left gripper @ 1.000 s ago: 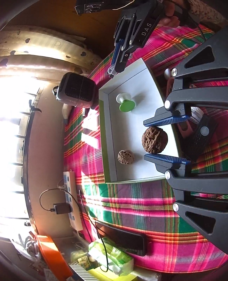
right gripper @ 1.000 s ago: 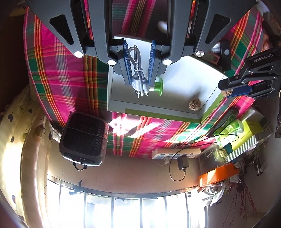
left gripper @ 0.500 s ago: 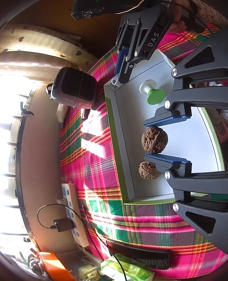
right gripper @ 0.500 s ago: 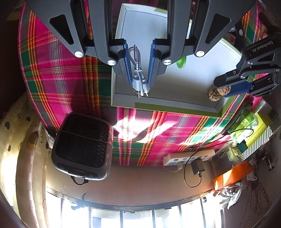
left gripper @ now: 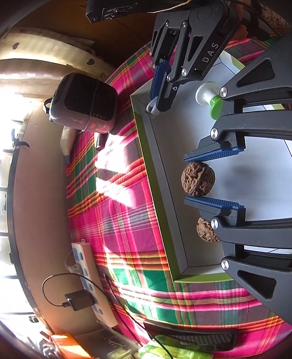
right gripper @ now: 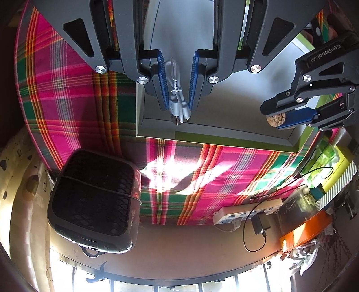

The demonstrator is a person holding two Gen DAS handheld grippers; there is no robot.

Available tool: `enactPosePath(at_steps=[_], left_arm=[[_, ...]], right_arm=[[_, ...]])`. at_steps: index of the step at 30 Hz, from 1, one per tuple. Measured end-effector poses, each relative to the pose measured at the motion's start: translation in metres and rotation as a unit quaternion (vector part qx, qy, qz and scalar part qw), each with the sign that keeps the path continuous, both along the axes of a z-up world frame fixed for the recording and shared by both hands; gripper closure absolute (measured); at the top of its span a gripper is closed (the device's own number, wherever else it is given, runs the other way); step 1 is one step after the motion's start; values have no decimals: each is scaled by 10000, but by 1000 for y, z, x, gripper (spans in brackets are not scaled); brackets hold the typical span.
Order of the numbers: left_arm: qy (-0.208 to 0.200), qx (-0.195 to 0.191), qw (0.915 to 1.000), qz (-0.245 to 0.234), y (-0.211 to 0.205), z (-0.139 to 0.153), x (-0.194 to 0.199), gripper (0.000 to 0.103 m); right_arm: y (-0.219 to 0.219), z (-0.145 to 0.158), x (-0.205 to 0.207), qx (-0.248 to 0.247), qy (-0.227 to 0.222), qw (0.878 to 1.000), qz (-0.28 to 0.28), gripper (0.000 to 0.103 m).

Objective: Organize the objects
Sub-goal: 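Lift the walnut and cable into the box lid and open both tools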

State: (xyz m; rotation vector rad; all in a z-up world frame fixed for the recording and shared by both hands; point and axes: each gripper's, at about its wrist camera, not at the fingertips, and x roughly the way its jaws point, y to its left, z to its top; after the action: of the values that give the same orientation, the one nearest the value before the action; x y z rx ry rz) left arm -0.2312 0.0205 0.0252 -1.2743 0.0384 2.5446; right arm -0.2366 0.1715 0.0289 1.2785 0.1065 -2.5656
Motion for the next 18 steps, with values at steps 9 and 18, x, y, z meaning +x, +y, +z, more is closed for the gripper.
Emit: enactPosePath(at_steps=[9,18], left_arm=[[-71,-87,9999,16,2,-7,-8,74],[-122,-94,9999,32,1,-10,-10,74]], right_arm=[[-3,-4,-3,32,-33,10000,41,83],[-7,-7,-4,88,-42,9999,78,83]])
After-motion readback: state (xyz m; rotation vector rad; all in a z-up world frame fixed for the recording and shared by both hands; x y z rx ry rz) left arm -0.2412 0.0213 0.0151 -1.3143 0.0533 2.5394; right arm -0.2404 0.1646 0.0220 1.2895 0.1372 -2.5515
